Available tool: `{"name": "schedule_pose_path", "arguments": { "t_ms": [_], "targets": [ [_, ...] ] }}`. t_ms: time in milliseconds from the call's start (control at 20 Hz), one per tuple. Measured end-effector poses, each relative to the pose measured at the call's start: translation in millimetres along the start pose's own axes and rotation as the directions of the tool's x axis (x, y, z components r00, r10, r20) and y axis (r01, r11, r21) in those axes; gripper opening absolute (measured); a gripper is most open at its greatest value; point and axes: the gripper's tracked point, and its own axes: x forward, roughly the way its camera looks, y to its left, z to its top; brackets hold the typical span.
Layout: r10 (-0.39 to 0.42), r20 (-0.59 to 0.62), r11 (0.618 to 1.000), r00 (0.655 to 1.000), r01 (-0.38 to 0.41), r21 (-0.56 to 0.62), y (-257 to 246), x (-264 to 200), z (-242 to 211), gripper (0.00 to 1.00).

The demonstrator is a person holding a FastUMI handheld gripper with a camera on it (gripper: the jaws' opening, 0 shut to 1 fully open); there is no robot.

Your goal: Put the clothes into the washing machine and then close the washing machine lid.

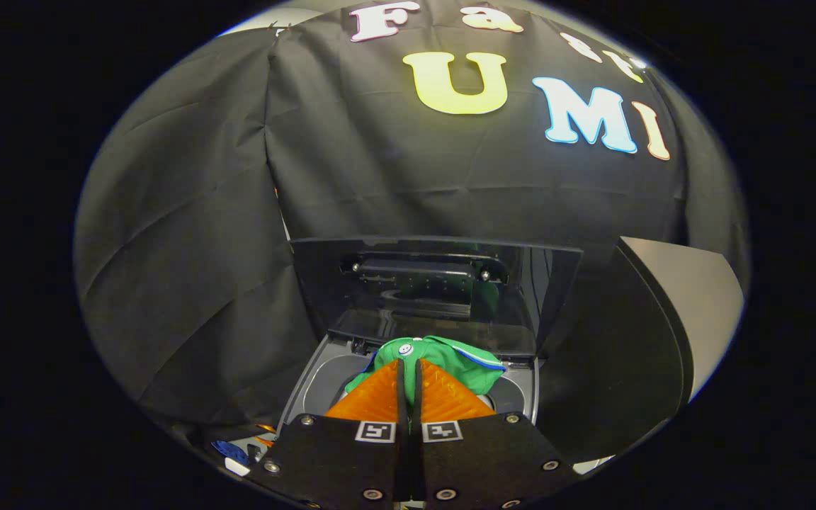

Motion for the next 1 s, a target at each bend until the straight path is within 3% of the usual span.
{"name": "schedule_pose_path", "arguments": {
  "t_ms": [1000],
  "targets": [
    [-0.027,-0.200,1.000,0.979,0.028,0.003,7,66,-111,0.00]
  ]
}}
